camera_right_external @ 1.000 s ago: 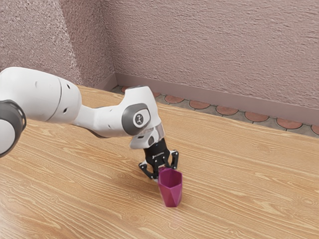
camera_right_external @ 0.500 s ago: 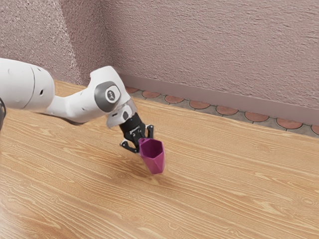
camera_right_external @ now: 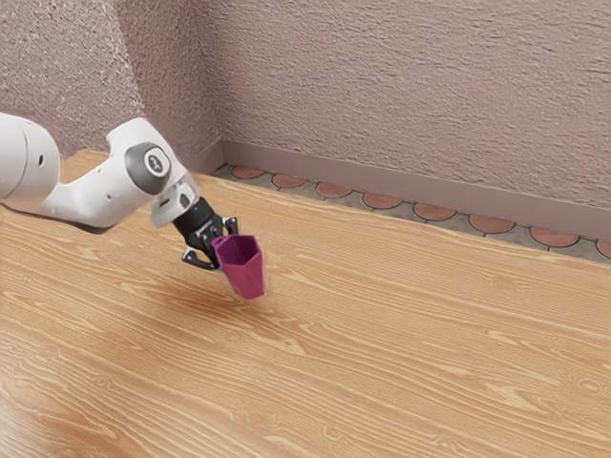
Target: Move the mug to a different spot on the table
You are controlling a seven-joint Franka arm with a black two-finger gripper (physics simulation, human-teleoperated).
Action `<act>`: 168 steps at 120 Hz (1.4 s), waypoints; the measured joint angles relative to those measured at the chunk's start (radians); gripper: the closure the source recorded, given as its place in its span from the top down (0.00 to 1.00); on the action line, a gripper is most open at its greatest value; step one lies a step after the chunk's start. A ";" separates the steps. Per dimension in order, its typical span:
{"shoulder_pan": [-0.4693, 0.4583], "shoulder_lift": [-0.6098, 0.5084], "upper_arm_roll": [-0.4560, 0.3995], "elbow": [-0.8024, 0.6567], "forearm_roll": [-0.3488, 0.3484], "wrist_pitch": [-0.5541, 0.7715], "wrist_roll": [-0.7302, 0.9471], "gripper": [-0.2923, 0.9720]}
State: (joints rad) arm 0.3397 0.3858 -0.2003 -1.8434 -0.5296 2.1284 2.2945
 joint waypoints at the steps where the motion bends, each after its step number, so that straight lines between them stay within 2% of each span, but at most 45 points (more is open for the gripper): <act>1: 0.004 0.001 0.000 0.001 0.000 -0.001 0.000 0.16; 35: 0.060 0.026 0.003 -0.049 0.004 -0.036 0.022 0.16; 114: 0.065 0.137 0.010 -0.012 0.011 -0.046 0.056 0.18; 130: 0.065 0.139 0.010 -0.012 0.022 -0.052 0.052 0.30; 151: 0.067 0.136 0.010 -0.012 0.032 -0.062 0.043 0.55; 168: 0.085 0.109 0.009 -0.011 0.031 -0.067 0.036 0.65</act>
State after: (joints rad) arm 0.4248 0.4952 -0.1913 -1.8545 -0.4989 2.0619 2.3305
